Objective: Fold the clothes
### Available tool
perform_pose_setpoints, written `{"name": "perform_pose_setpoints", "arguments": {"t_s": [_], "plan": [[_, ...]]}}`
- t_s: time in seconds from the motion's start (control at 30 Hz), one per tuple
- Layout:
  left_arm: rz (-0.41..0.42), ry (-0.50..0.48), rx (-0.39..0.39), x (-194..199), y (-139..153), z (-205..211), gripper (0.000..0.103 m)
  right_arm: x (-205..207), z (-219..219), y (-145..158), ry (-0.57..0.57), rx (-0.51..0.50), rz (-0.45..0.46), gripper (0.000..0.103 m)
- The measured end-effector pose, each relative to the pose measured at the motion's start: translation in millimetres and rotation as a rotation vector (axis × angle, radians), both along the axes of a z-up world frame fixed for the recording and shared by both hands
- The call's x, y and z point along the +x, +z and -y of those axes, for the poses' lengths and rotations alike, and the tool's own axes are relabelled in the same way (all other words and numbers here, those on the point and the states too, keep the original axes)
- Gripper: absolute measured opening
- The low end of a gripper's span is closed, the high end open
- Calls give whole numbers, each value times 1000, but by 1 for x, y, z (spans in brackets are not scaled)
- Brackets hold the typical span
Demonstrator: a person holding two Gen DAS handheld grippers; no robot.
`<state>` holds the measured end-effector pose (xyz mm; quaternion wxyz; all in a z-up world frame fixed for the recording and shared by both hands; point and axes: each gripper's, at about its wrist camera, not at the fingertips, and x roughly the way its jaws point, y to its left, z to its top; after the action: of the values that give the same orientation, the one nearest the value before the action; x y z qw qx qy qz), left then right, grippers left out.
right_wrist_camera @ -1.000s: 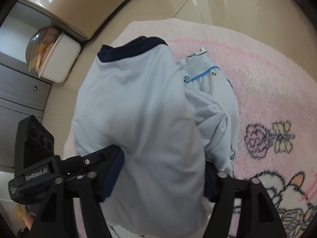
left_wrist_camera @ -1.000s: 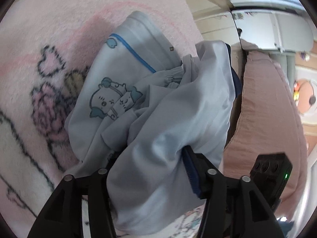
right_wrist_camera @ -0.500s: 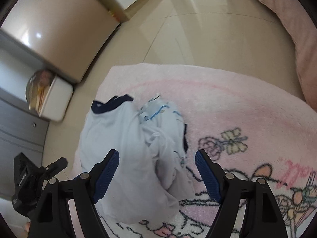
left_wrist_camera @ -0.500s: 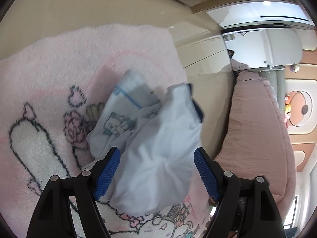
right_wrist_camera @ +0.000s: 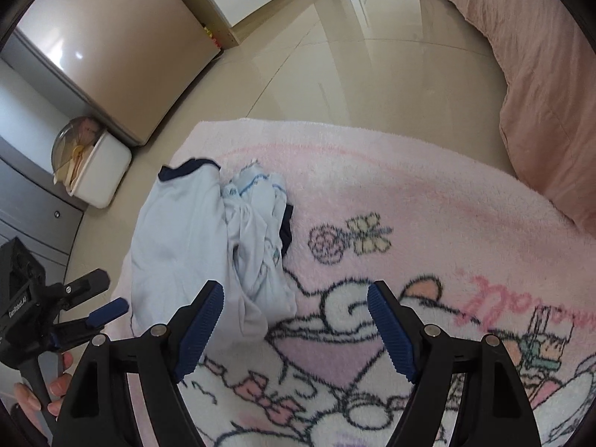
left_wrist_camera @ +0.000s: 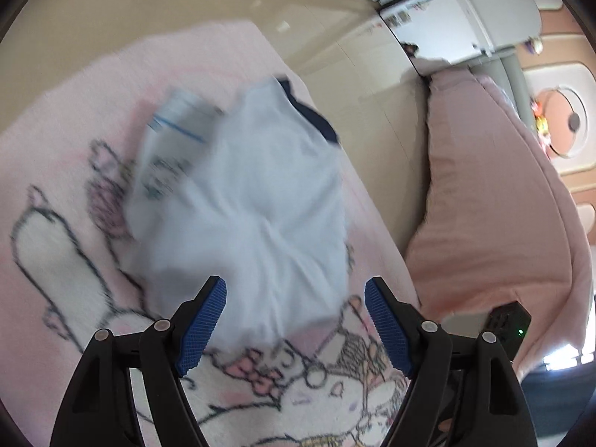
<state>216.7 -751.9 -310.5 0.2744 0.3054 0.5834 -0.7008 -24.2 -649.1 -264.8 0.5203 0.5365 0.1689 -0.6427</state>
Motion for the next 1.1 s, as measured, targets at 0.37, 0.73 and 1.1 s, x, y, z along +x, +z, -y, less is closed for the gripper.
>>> {"name": "perform_pose_setpoints", "arguments": {"t_s": [0.37,0.73,1.1], "plan": [[212,-275,-182,-57,16,-68,76,20,-32,-17,49,-19,-15,80],[293,-416,-301,-96,4,-130,77,-11,-95,-29,-101,6,-55,80],[305,-564,-321,-105,13,-221,77,-17,-190,3,-173,32,-106,80]]}}
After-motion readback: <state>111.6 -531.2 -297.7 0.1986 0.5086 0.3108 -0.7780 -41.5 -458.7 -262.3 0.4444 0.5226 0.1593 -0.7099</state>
